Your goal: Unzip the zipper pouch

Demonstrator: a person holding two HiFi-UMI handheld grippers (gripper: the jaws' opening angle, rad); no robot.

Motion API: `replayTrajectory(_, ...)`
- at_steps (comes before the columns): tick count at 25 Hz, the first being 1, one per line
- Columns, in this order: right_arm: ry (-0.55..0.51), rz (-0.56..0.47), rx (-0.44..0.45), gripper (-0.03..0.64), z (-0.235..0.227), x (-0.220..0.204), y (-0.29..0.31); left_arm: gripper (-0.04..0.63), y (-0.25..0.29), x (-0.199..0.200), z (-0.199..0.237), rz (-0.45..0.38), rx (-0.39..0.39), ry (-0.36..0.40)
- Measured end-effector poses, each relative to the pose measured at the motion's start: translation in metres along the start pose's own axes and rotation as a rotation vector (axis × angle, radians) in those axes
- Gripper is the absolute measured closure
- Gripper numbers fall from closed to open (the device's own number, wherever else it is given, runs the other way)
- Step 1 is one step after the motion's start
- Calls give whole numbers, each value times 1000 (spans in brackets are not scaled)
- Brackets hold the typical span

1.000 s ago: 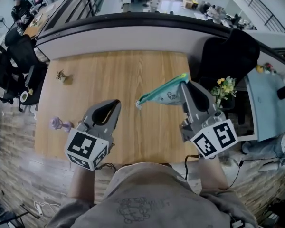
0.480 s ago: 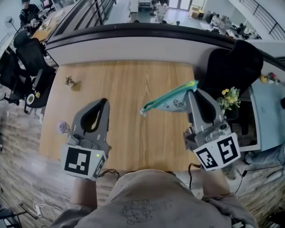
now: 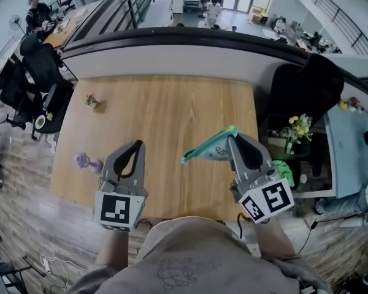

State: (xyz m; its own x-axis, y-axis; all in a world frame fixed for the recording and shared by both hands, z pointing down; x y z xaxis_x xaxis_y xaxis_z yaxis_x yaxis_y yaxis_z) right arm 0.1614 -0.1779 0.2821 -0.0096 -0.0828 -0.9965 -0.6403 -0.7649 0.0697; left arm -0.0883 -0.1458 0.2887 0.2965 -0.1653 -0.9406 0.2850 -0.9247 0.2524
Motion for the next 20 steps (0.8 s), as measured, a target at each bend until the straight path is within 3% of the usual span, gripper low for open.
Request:
replayTrajectory(6,21,73,18,591,4,-28,5,595,4,-28,-7,46,27,28)
replayTrajectory(20,16,43,19,591,-1,-15,9,595,8,-28,-7,35,7,-11)
Point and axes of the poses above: the fingertips, and each gripper's own axes: y forward along the fingers, z to its left, x out of its top, the point moved 5 cm from there along -y, backward along the fingers, and after that the axes turned 5 degrees about z, right-handed, at the moved point
